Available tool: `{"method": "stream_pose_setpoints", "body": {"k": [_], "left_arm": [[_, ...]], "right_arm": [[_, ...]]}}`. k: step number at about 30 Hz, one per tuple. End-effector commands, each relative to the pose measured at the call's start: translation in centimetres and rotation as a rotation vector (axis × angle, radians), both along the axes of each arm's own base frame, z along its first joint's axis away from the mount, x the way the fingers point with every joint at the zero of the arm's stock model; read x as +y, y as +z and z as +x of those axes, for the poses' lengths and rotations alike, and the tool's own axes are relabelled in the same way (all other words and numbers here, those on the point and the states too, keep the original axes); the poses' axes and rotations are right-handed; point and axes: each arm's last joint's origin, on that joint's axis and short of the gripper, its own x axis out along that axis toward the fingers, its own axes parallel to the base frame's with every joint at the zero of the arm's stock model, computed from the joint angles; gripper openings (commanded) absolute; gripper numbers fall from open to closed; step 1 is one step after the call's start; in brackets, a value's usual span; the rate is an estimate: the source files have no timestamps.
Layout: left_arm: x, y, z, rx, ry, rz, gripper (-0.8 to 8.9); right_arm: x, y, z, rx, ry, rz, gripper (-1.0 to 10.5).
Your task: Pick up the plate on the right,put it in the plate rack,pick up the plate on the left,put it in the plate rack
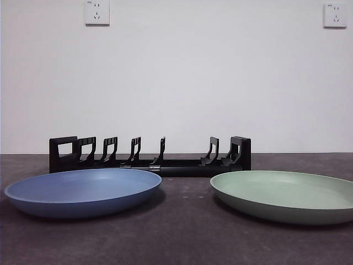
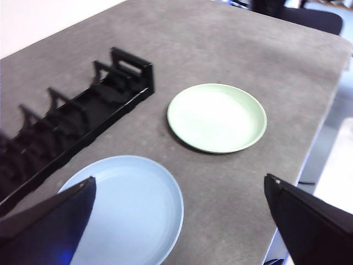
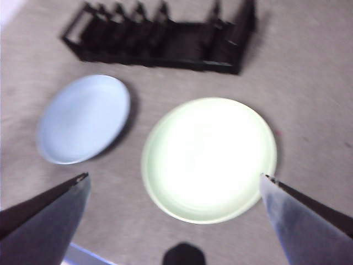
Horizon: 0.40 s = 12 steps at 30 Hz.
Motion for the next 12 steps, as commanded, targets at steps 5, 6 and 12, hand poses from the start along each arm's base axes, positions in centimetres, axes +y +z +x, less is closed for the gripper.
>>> {"method": "stream_pose_setpoints", "body": {"k": [5,6,12], "left_arm": [[-1.7,0.1,1.2,-0.058,-0.129,0.069,6.60],[-2.0,0.2,1.4,-0.059,-0.143,0.078,6.60],[-3.9,1.8,2.5,-0.091,-0.197,0.137,6.60]], "right_arm": [[-0.4,-2.3,4.5,0.185,-0.071,-0.056,5.7],[-0.4,-2.7,5.2,0.211,-0.070,-0.055,5.7],[-0.4,-6.2,9.8,0.380,-0.063,-0.064,5.6]]}}
